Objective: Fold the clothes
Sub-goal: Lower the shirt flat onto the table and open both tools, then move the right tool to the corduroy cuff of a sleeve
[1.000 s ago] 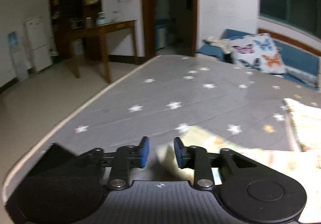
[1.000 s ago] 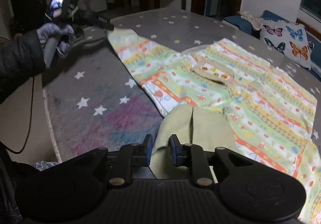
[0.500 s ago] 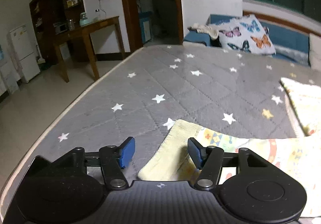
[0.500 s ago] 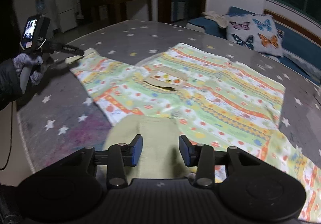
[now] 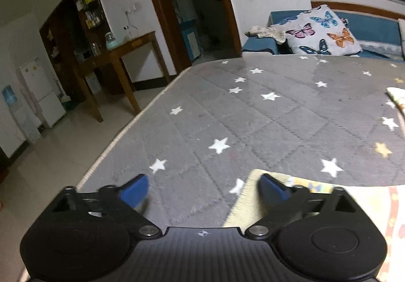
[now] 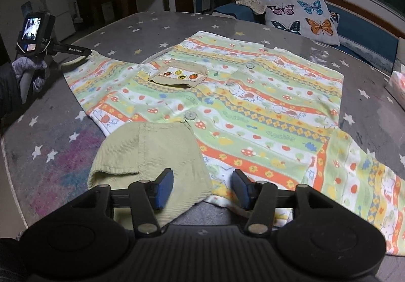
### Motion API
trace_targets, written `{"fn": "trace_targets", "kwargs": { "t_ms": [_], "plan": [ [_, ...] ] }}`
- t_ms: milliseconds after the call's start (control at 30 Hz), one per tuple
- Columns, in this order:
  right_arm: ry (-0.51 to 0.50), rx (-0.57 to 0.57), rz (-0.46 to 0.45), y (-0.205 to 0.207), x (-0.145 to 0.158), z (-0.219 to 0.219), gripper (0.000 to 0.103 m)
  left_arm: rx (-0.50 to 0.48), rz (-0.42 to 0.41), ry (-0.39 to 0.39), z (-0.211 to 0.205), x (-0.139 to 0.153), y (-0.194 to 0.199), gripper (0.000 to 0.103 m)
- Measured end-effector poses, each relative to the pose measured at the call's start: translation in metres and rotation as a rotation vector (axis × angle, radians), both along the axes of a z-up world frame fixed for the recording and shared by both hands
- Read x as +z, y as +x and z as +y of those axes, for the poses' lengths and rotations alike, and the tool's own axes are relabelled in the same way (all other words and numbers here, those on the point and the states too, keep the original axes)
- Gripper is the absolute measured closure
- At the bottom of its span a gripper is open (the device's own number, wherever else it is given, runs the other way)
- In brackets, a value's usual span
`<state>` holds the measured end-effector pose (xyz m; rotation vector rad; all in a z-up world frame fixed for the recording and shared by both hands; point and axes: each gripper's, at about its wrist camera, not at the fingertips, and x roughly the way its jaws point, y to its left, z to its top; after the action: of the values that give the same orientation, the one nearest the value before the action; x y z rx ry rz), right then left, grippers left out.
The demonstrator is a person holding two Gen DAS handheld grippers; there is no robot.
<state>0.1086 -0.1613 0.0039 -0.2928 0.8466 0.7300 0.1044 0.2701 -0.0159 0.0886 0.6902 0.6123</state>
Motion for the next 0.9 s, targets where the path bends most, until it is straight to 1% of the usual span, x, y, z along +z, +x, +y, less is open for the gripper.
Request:
{"fn": "trace_targets", "kwargs": {
  "t_ms": [100,200,233,300,367,400,433,467,567,633,767,900],
  "plan": [
    [0.010,-0.012,-0.006,-0.001,0.002,-0.003,0.047,-0.004,-0.011,-0.020,0.007,0.001,-0.001,0.000],
    [0.029,-0.031,-0.011,-0.001,0.007,-0.007,0.045,-0.001,-0.017,-0.022,0.006,0.002,-0.004,0.000],
    [0.034,-0.038,-0.015,-0.001,0.009,-0.010,0.039,0.001,-0.016,-0.022,0.005,0.003,-0.005,0.000],
    [0.038,-0.055,-0.031,-0.002,0.012,-0.016,0.031,0.005,-0.013,-0.027,0.003,0.006,-0.008,0.000],
    [0.040,-0.072,-0.046,-0.002,0.015,-0.023,0.031,-0.004,-0.030,-0.035,-0.003,0.010,-0.014,0.000],
    [0.045,-0.084,-0.049,-0.001,0.016,-0.027,0.030,-0.009,-0.040,-0.039,-0.007,0.013,-0.017,0.000],
    [0.052,-0.100,-0.053,0.000,0.017,-0.032,0.023,-0.014,-0.049,-0.044,-0.010,0.016,-0.020,0.000],
    [0.059,-0.120,-0.058,0.001,0.018,-0.038,0.020,-0.019,-0.059,-0.050,-0.013,0.019,-0.023,0.000],
    [0.062,-0.178,-0.075,0.006,0.018,-0.056,0.018,-0.051,-0.087,-0.075,-0.027,0.029,-0.031,0.000],
    [0.060,-0.236,-0.081,0.011,0.015,-0.071,0.015,-0.080,-0.103,-0.098,-0.039,0.034,-0.035,0.000],
    [0.080,-0.352,-0.073,0.020,0.006,-0.105,0.014,-0.140,-0.125,-0.135,-0.066,0.041,-0.035,0.000],
    [0.104,-0.460,-0.062,0.029,-0.003,-0.138,0.013,-0.204,-0.135,-0.148,-0.094,0.045,-0.031,0.000]
  ]
}}
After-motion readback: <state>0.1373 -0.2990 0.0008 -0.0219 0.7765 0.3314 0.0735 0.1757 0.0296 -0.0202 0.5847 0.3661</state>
